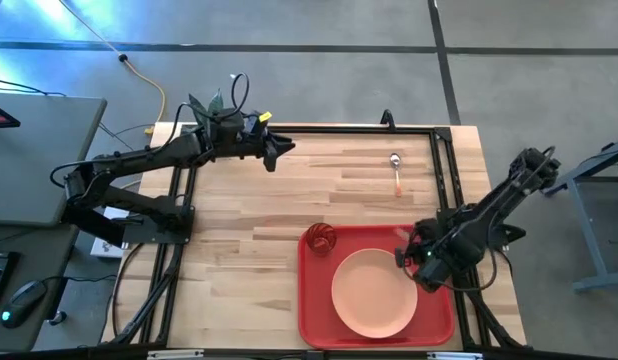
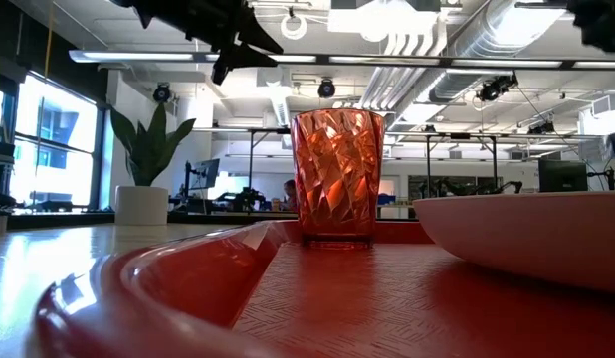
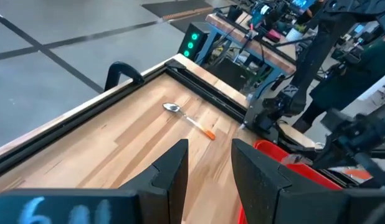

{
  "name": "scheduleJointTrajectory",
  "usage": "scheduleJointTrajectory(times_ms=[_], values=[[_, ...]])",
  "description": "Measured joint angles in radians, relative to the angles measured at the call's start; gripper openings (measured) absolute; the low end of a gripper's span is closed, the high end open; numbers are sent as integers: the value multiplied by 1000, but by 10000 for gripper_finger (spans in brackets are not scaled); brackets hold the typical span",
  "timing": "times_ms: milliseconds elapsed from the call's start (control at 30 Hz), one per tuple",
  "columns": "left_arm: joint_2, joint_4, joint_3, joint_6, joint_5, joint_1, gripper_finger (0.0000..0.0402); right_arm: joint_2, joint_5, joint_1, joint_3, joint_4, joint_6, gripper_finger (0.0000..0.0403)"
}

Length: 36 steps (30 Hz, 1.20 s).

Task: Pick and place plate/cup/fork/spoon on tray
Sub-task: Put the orange fork to the right of the light orange plate on the red tray

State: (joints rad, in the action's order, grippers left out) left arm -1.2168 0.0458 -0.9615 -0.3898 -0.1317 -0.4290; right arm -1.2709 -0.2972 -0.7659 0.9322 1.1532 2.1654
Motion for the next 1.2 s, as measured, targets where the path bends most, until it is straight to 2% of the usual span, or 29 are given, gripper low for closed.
scheduleJointTrajectory(times_ms=[167, 300, 433, 633, 833, 1200], values=[[0, 23, 0, 0, 0, 0, 113, 0, 3, -16, -119, -146, 8, 0], [0, 37, 0, -1, 0, 0, 113, 0, 14, -16, -137, -90, 9, 0], [0, 41, 0, -14, 0, 0, 113, 0, 94, -19, -137, -36, 9, 0], [0, 41, 0, -27, 10, 1, 113, -7, 134, -84, -137, -108, 26, 0], [0, 41, 0, -20, 94, 28, 113, -106, 174, -114, -137, -28, 40, 0], [0, 40, 0, -28, 144, 44, 113, -273, 167, -176, -136, -101, 51, 0]])
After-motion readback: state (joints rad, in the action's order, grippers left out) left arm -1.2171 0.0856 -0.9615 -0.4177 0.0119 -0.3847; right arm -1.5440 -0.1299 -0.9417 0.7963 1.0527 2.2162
